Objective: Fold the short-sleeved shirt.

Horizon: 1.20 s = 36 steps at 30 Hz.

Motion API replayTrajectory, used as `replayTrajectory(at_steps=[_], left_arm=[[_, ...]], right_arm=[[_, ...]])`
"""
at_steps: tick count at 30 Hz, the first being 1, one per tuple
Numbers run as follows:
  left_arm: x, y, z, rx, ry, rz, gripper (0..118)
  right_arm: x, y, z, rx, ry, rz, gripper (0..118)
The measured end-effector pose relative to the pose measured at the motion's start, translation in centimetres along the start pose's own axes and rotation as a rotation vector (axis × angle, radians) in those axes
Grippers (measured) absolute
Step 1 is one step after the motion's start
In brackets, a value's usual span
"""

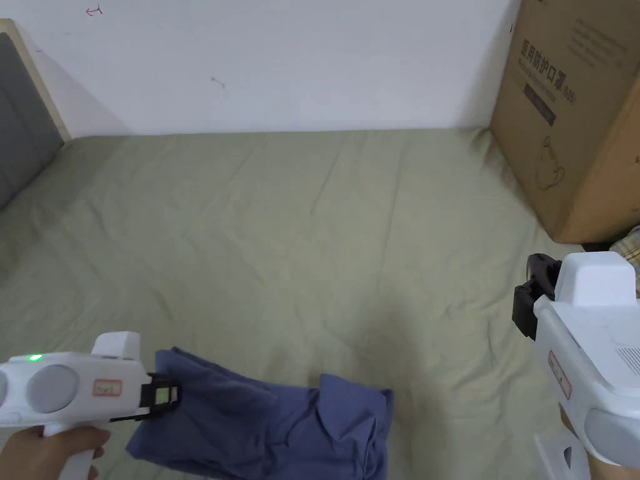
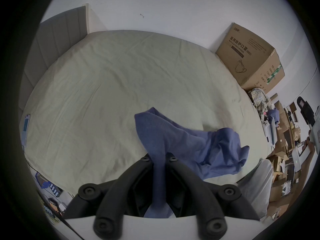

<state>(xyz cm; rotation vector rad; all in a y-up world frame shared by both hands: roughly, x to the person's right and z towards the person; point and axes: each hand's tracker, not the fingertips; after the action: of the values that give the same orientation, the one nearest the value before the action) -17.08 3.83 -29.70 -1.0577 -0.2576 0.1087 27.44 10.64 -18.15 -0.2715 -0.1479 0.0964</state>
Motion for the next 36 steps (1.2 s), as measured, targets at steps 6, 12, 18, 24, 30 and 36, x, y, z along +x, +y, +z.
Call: replayTrajectory(at_steps=[6,12,18,24,30,36], left_arm=[[8.2,0.9,-2.5,-0.058,-0.076,-0.156,8],[15.8,-0.4,-7.5,-0.169,-0.133,-0.246,9],[21.0,-3.1,-13.7,-0.257,-0.101,-0.309,9],[23.1,-5.0,-15.7,-0.271,-0.035,-0.333,9],[22.4,-4.3,-14.0,-0.205,-0.078,-0.338,47],[19.8,-2.8,-7.1,0.041,-0.249,-0.240,98]], right_arm=[[0.5,0.1,0.6,0.009,0.003,-0.011,0],[1.8,0.0,1.5,0.012,-0.018,-0.021,0],[3.0,-0.6,1.9,0.000,-0.042,-0.022,0],[3.4,-1.0,2.1,-0.016,-0.058,-0.026,0],[3.0,-0.9,2.0,-0.013,-0.051,-0.024,0],[2.2,0.1,2.3,-0.001,-0.038,-0.018,0]])
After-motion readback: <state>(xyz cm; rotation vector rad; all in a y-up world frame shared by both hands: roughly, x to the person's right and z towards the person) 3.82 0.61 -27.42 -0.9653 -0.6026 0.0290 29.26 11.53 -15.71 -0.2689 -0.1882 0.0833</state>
